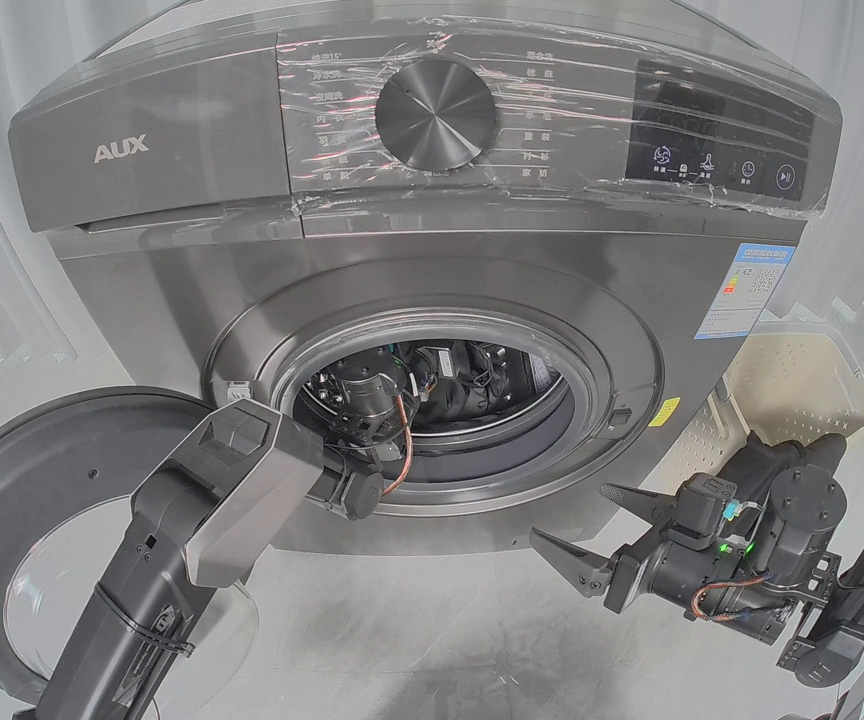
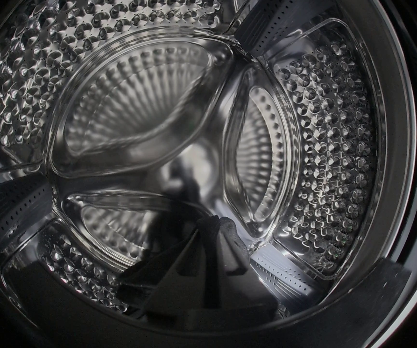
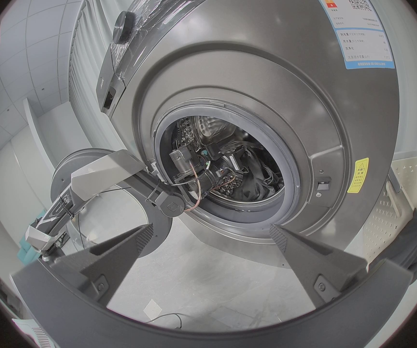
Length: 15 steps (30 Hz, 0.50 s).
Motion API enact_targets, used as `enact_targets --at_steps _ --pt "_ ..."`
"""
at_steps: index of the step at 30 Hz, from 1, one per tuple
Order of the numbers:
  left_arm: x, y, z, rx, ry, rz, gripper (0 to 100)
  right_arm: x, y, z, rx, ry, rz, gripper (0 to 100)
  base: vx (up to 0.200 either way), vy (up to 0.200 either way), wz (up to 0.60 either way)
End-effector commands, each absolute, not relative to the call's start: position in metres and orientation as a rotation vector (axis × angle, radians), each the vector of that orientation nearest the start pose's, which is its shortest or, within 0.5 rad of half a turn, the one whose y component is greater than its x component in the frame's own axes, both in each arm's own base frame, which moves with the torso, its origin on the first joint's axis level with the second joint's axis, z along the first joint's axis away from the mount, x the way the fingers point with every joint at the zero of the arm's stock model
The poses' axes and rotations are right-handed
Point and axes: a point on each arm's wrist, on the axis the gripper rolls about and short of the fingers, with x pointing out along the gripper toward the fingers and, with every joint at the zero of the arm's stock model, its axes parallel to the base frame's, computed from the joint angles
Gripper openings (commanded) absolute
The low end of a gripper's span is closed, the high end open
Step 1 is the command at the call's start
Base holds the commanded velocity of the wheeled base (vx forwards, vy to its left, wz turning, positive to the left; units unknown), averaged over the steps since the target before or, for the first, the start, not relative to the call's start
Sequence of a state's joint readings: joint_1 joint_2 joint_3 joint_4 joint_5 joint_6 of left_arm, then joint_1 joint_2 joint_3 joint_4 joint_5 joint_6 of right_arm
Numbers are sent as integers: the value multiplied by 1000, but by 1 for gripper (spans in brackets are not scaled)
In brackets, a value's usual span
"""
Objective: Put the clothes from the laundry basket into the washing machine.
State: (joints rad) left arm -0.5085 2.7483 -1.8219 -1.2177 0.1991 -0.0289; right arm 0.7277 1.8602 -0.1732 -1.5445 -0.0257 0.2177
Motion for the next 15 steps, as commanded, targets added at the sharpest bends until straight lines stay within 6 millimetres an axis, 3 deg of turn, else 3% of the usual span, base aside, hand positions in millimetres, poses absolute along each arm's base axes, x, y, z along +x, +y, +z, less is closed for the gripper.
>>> enact_targets --at_steps 1,9,15 --pt "473 -260 46 -127 -261 -313 100 181 160 91 156 209 682 100 0 0 0" --pt "470 -262 42 -136 -238 -321 100 181 160 91 156 209 682 100 0 0 0" --pt "454 -267 36 -114 -177 -343 100 181 160 92 157 207 682 100 0 0 0"
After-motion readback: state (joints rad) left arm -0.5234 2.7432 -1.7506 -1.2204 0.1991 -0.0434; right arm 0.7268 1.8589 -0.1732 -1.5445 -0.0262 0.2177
